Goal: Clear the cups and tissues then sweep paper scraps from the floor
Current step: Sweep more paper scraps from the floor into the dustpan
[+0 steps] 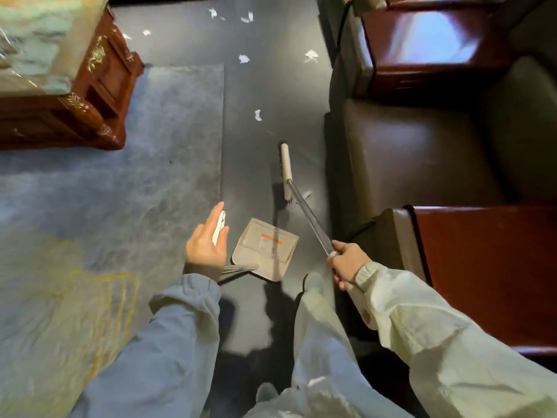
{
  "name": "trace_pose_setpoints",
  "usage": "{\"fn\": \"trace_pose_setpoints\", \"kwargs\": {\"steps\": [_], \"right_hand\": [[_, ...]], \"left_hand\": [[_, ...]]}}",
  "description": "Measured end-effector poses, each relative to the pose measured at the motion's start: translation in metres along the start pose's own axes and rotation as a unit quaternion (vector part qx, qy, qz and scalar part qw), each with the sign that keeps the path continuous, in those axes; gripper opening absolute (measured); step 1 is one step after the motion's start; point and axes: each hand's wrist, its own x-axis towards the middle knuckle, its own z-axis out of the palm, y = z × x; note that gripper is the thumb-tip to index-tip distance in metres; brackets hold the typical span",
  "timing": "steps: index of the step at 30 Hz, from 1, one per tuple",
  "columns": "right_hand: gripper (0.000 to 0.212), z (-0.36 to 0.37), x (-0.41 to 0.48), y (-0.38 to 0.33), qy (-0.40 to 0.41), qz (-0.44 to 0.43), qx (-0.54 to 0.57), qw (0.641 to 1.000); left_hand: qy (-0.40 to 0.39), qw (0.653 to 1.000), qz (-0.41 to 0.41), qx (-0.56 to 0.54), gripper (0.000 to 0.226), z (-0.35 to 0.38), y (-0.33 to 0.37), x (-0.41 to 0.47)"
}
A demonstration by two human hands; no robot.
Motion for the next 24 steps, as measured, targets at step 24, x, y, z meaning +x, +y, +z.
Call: {"fn": "trace_pose_setpoints", "kwargs": {"steps": [24], "right_hand": [[0.058,-0.105,0.134,-0.139,-0.198,0.142,-0.068,0.967]], "left_hand": [[-0.023,0.998,-0.044,0.03,0.054,0.108,0.052,0.216]]}}
